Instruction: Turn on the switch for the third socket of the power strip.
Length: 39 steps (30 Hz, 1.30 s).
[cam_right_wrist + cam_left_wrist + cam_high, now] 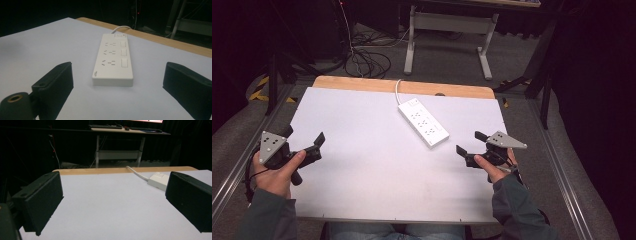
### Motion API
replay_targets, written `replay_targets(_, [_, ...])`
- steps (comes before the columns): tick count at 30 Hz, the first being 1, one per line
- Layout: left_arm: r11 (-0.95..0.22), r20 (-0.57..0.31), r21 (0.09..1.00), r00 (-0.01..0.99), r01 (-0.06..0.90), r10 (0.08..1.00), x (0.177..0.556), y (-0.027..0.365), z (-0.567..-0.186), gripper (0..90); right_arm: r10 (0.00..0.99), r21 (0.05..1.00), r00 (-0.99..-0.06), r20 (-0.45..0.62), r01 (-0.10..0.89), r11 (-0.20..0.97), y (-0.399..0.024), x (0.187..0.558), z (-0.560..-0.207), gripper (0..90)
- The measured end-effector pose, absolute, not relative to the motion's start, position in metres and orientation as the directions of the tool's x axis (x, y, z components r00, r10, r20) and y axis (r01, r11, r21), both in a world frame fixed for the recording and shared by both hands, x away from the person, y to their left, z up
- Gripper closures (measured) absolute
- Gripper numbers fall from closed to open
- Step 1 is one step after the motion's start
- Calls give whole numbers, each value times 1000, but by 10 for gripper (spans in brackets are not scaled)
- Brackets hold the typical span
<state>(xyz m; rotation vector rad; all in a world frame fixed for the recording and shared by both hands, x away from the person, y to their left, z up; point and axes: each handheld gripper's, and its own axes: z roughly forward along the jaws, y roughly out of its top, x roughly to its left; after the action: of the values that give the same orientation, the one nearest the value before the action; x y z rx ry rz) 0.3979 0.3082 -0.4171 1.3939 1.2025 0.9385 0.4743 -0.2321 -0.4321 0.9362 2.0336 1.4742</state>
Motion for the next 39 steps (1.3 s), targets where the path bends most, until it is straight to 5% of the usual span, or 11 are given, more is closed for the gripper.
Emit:
replay_targets(14, [20,-58,983,207,181,977,401,306,-417,18,751,951,-661,11,239,197,-232,473,-433,77])
replay_targets(39, [24,-62,982,201,185,978,402,306,-418,18,750,953,-660,-31,206,221,-231,469,-429,606])
